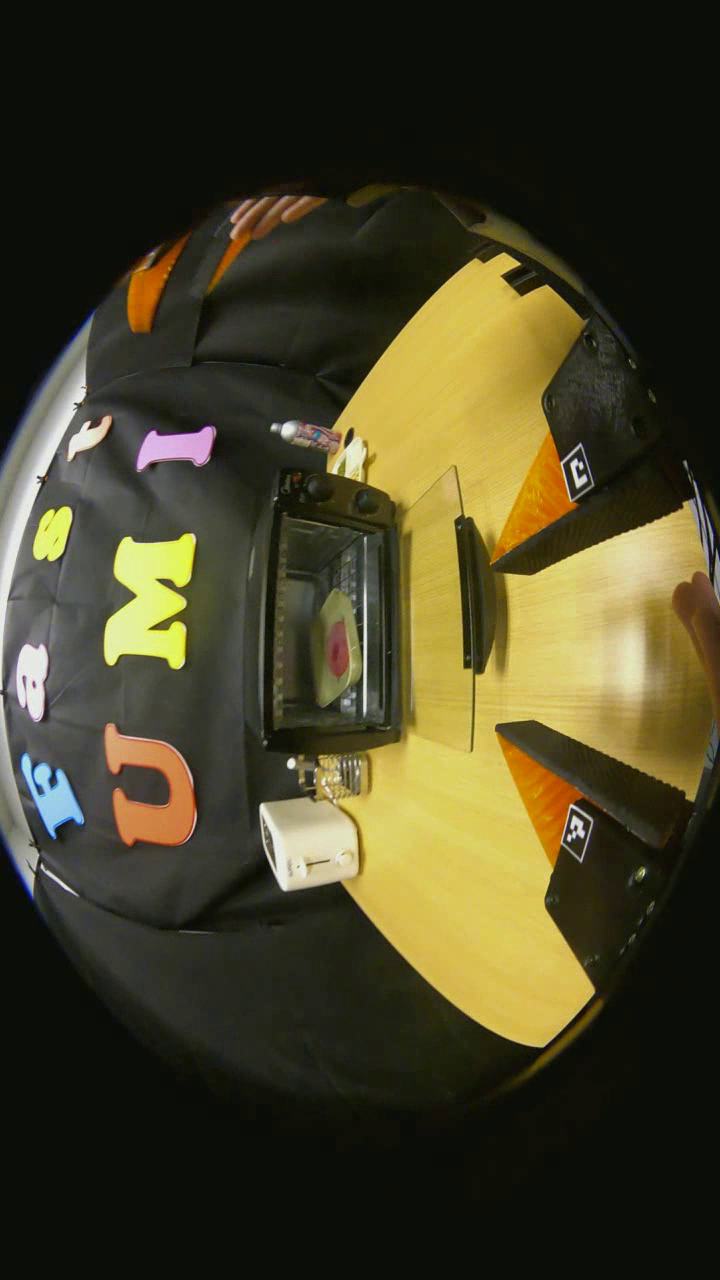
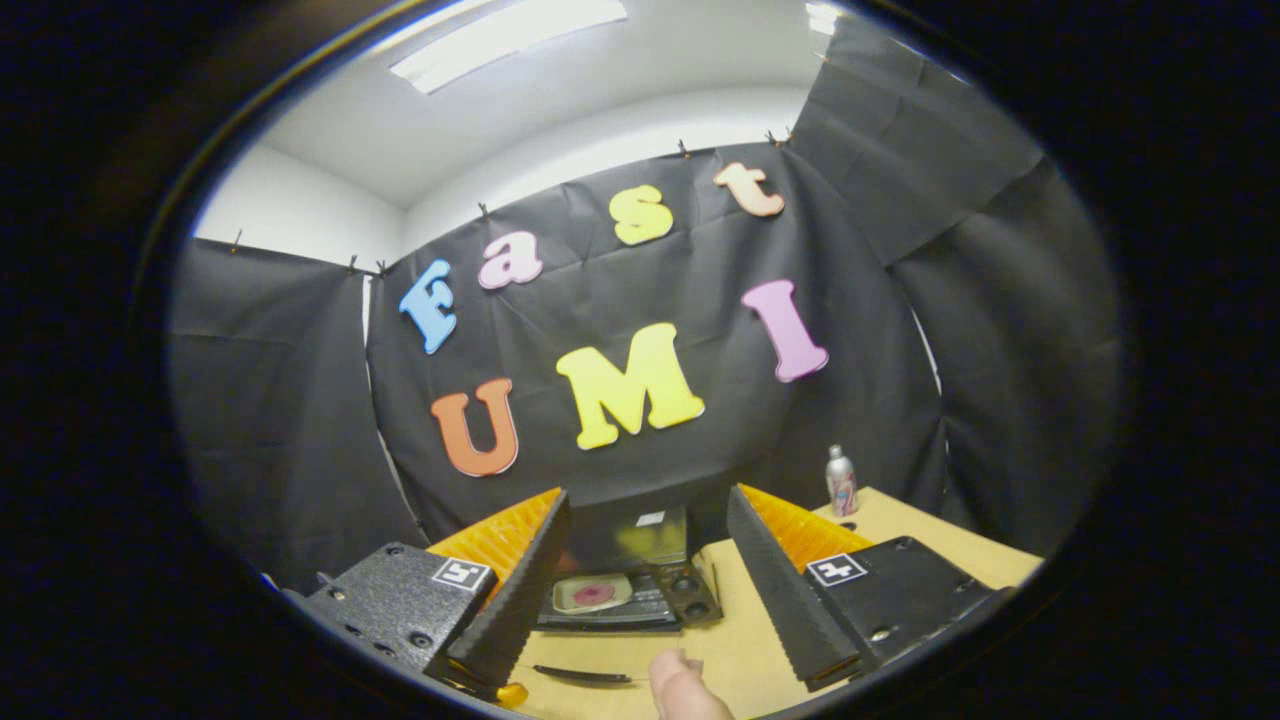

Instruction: Open the electric oven with the left hand, put the food in, and close the electric oven.

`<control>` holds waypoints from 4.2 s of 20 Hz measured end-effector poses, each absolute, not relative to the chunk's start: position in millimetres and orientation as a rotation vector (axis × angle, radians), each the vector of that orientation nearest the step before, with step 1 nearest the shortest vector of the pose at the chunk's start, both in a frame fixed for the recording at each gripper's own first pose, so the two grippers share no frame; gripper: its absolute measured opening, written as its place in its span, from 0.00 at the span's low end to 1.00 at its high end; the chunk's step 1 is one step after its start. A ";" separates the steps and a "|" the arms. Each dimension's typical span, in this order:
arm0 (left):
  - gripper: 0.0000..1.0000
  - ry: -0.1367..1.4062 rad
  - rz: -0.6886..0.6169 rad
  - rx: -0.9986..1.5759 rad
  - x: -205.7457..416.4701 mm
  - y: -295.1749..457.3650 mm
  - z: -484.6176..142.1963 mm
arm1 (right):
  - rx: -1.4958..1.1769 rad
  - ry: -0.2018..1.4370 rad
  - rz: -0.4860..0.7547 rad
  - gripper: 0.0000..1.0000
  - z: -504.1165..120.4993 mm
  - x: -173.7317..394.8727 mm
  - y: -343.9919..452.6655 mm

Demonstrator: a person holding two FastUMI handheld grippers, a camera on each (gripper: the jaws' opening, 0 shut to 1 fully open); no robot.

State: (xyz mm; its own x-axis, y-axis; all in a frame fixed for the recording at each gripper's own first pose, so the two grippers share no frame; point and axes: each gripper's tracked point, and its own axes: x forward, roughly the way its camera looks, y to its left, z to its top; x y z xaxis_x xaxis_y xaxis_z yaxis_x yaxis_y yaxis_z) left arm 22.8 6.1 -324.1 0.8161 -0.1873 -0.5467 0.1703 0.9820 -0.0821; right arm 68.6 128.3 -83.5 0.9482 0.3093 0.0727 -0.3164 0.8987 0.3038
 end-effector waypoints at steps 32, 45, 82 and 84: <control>0.94 0.825 -0.180 0.028 81.9 -35.9 -379.9 | 0.117 -0.194 0.131 0.95 -32.3 -19.9 -40.7; 0.93 0.707 -0.140 0.069 104.8 -35.7 -326.5 | 0.118 -0.222 0.116 0.95 -19.4 -48.0 -55.4; 0.95 0.072 -0.033 0.016 -13.2 -32.3 -89.9 | 0.056 -0.072 0.101 0.96 -58.2 -51.8 -52.8; 0.95 0.046 -0.030 0.025 -33.0 -32.5 -77.5 | 0.050 -0.063 0.101 1.00 -59.4 -51.4 -52.9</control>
State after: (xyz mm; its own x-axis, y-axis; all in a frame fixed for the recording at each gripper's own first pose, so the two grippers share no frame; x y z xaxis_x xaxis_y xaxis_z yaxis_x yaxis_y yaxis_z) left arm -33.0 -32.5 -77.5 0.9985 -0.0292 -0.0459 0.0304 0.9992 0.0246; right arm -51.4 -52.9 -59.4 0.9929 0.0992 0.0652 -0.1024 0.9937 0.0466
